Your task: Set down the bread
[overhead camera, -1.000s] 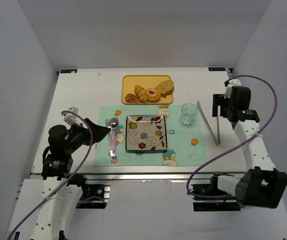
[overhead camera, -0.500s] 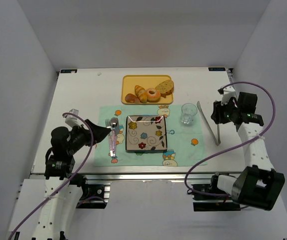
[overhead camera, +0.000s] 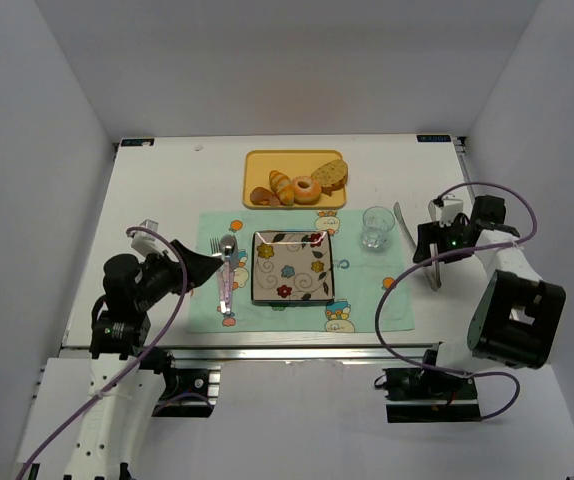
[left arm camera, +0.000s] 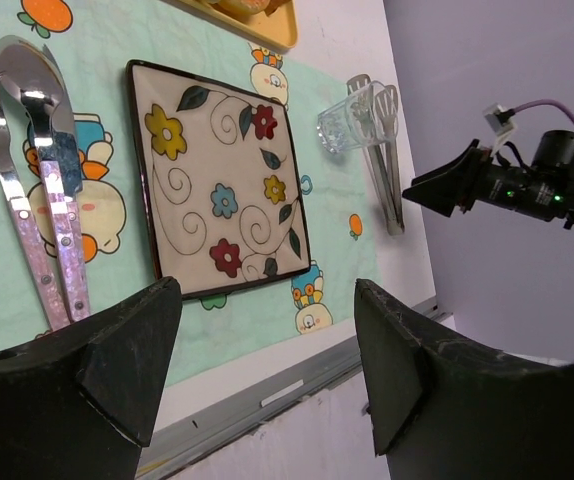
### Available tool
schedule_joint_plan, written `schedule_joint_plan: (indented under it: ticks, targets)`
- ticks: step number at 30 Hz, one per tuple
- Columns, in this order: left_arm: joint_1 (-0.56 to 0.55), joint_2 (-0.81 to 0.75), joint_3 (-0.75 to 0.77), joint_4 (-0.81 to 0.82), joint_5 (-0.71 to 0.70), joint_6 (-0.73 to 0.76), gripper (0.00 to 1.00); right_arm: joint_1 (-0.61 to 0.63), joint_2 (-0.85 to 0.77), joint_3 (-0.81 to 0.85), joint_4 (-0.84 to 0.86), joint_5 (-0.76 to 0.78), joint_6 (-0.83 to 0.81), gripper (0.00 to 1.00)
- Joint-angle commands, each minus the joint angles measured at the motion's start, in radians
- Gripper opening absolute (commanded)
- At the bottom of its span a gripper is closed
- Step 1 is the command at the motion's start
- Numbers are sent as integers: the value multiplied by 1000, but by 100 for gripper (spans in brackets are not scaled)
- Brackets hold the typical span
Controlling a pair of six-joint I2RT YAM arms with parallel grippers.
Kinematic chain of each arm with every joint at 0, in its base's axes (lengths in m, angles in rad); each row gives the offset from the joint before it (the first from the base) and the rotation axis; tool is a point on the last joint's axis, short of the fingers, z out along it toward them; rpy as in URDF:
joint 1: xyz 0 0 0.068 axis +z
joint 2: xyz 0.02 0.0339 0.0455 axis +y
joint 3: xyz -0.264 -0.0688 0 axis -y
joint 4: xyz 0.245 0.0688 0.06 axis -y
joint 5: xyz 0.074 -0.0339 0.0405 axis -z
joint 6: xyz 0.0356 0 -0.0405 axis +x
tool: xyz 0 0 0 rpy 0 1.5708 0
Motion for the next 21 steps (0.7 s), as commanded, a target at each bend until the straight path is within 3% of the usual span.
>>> schedule_joint_plan:
  ticks: [1,21]
  targets:
    - [-3,6,-8,26,-6,-10,80,-2,62,29,29,-5,-61,89]
    - [-3,64,-9,57,-9,-22,80,0,235,34,181,110,-16,90]
